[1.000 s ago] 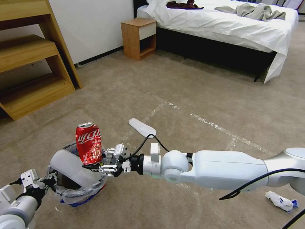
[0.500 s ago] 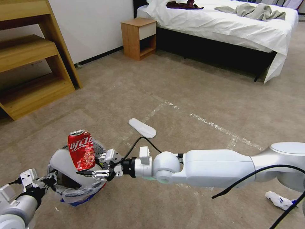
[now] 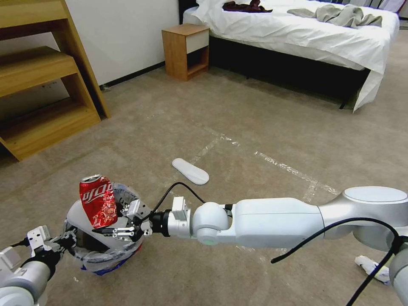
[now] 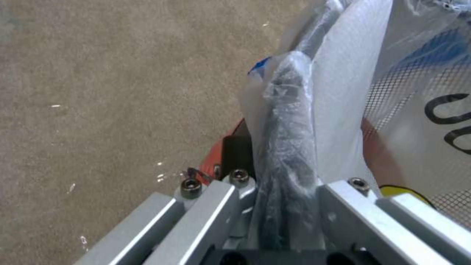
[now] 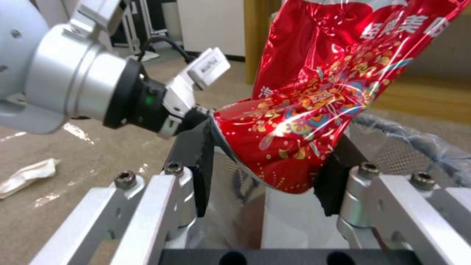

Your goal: Pick up the trash bin and place the garbage on the floor into it.

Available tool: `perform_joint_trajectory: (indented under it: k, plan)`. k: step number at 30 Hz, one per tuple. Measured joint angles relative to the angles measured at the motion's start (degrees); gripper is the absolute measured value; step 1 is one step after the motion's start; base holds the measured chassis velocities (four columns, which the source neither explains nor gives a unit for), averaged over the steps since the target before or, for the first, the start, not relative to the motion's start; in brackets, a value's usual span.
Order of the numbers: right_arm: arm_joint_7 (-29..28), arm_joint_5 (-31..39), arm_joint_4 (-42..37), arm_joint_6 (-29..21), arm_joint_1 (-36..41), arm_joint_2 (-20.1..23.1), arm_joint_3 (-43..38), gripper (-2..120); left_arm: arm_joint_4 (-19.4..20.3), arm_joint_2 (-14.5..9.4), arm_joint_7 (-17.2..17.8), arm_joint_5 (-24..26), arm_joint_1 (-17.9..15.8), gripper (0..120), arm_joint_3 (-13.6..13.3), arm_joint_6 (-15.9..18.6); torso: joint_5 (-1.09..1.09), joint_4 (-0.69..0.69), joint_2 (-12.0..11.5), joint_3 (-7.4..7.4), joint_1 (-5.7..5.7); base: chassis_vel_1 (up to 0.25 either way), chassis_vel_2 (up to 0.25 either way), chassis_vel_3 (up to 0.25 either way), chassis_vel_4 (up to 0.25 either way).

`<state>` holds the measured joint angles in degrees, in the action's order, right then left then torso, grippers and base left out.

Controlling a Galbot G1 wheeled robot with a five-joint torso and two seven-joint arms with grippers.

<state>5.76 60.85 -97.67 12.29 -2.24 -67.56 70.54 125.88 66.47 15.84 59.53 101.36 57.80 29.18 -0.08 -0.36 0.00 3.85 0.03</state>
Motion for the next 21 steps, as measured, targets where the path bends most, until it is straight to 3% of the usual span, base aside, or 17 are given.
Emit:
perform_joint_trajectory:
  k: [14, 21]
  plan:
    - [-0.9, -2.2, 3.2, 0.1, 1.3, -1.1, -0.2, 40, 0.0, 0.0, 0.0, -0.1, 0.2, 1, 0.0, -0.1, 0.0, 0.0, 0.0, 0.0, 0.0, 0.0, 0.0, 0.0, 0.0]
    - [-1.5, -2.4, 3.3, 0.0, 1.8, -1.4, -0.2, 61, -0.2, 0.0, -0.1, -0.1, 0.2, 1, 0.1, -0.2, 0.0, 0.0, 0.0, 0.0, 0.0, 0.0, 0.0, 0.0, 0.0]
